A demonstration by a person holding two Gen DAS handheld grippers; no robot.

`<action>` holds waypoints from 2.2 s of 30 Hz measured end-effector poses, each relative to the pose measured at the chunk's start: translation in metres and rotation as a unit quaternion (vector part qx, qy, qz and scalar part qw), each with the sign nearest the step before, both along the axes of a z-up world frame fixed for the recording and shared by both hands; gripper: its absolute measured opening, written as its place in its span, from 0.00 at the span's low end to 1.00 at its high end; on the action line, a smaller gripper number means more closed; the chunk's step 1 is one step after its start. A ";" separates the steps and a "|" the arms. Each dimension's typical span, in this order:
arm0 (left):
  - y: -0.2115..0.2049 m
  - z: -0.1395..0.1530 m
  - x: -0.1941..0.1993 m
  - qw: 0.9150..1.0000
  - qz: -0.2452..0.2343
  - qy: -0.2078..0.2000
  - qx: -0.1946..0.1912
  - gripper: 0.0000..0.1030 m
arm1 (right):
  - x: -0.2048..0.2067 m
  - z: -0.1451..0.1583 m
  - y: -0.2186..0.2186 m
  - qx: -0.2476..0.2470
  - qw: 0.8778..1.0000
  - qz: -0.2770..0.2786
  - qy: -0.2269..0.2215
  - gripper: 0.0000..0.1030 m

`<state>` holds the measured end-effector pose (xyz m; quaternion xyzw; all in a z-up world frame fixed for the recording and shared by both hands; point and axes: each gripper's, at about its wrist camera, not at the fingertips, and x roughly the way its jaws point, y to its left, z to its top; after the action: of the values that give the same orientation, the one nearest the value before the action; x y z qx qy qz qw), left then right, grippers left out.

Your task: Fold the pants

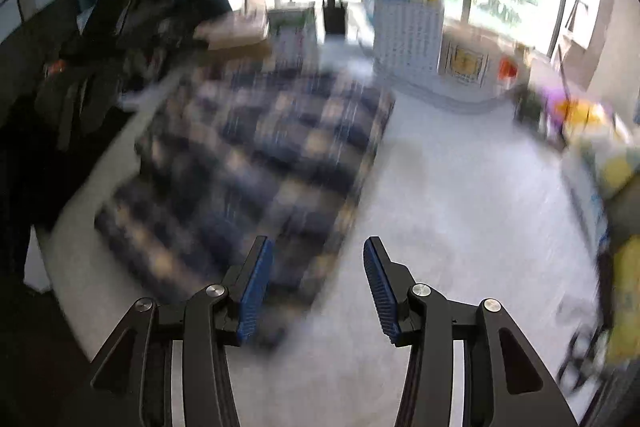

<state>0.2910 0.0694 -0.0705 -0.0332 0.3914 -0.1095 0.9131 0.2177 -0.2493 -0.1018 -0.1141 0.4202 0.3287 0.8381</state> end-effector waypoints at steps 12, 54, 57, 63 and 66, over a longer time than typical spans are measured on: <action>0.011 -0.064 0.036 0.997 0.009 0.074 -0.020 0.63 | 0.115 -0.033 0.062 0.015 1.000 0.013 -0.010 0.36; 0.017 -0.068 -0.039 0.996 0.045 0.073 -0.020 0.76 | 0.027 -0.060 0.015 -0.041 0.999 0.010 -0.010 0.64; 0.017 -0.059 -0.042 0.997 0.050 0.060 -0.016 0.76 | 0.023 -0.052 0.009 -0.047 0.999 -0.003 -0.015 0.64; 0.027 -0.043 -0.035 0.996 0.058 0.041 -0.046 0.76 | 0.032 -0.026 0.003 -0.006 0.999 -0.010 -0.034 0.64; 0.023 -0.047 -0.021 0.997 0.047 0.045 -0.042 0.76 | 0.054 -0.020 0.007 0.016 0.999 -0.029 -0.038 0.64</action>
<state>0.2696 0.0926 -0.1177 -0.0953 0.4254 -0.0813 0.8963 0.2714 -0.2422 -0.1215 -0.1010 0.3859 0.3068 0.8641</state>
